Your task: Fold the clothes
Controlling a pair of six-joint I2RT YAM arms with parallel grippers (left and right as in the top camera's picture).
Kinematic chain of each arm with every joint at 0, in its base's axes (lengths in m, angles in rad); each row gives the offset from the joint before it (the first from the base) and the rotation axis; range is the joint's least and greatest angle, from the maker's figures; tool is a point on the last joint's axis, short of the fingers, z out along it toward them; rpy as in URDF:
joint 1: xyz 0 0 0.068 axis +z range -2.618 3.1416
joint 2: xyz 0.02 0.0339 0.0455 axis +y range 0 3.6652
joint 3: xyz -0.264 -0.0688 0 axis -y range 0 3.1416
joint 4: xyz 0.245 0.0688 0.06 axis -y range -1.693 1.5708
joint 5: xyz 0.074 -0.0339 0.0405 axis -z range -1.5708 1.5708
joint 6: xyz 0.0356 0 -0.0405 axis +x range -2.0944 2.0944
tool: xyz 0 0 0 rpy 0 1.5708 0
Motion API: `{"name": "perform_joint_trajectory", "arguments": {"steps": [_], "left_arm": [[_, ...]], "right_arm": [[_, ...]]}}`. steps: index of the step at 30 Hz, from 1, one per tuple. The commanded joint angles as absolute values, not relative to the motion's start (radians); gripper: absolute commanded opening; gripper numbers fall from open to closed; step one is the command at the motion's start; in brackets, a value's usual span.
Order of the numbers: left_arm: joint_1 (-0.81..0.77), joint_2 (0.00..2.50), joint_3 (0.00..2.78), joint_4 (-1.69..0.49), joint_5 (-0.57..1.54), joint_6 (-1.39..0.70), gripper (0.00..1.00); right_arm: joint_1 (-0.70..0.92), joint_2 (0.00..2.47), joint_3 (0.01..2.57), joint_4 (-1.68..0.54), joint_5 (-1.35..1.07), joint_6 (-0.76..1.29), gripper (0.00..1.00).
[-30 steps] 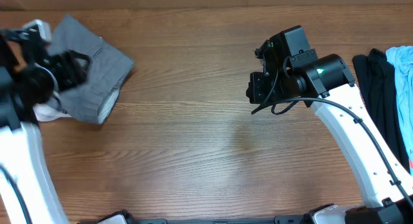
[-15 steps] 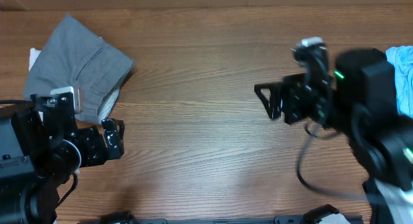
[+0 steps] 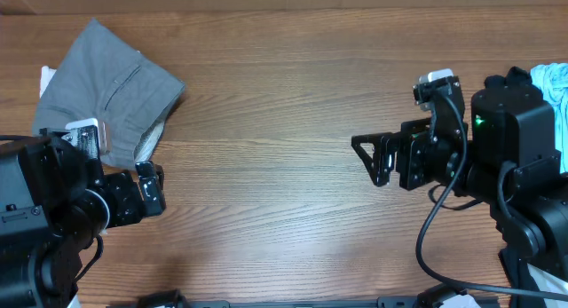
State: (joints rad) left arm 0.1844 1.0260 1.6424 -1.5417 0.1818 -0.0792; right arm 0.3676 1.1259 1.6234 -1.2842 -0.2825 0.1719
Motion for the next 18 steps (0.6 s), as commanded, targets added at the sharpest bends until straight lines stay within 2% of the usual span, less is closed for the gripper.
{"name": "perform_joint_trajectory", "arguments": {"steps": [1, 10, 14, 18], "left_arm": [[0.18, 1.026, 1.643, -1.541, 0.169, -0.097, 1.0], [0.18, 1.026, 1.643, -1.541, 0.169, -0.097, 1.0], [0.18, 1.026, 1.643, -1.541, 0.169, -0.097, 1.0], [0.18, 1.026, 1.643, -1.541, 0.169, -0.097, 1.0]], "right_arm": [[0.359, 1.116, 1.63, -1.287, -0.251, 0.174, 1.0], [0.357, 0.913, 1.63, -1.324, -0.175, 0.1, 1.0], [0.356, 0.818, 1.618, -1.282, -0.06, 0.091, 1.0], [0.315, 0.741, 1.522, -1.173, -0.008, -0.001, 1.0]]}}
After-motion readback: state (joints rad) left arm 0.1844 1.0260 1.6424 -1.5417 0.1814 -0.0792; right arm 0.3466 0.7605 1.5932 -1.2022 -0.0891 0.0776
